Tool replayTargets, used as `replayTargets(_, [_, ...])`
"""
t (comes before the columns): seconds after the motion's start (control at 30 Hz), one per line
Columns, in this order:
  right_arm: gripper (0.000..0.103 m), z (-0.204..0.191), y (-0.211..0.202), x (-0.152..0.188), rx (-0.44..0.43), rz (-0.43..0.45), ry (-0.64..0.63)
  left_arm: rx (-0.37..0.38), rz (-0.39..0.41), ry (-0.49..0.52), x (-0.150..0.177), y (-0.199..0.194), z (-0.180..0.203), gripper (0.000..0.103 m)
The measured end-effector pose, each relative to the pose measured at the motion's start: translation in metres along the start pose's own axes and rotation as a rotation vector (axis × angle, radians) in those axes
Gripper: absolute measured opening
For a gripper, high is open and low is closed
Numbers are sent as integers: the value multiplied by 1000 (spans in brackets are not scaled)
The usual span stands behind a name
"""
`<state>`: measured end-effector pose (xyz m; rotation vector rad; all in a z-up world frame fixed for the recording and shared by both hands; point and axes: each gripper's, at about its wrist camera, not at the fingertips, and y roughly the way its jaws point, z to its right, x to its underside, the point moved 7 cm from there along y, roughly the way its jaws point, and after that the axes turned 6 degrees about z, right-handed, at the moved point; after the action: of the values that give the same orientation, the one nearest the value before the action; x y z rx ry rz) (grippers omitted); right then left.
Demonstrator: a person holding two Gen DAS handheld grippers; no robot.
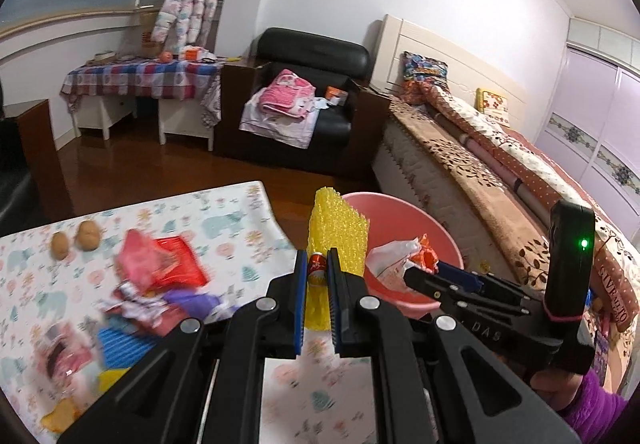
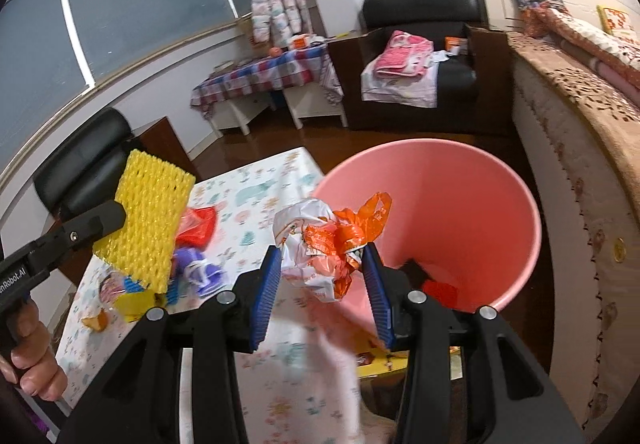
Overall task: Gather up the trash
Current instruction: 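Carry the bag and yellow sleeve over the pink bucket and release both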
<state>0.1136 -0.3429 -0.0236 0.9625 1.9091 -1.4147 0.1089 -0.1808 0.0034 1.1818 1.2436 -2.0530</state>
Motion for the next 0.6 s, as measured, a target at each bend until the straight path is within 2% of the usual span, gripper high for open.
replayTargets(0.33, [43,31,5,3,60,-8,25,45,-29,22,-8,53,38,9])
replayTargets(0.6, [43,48,15,9,78,-37,43,37,-82,32,3,91,45,9])
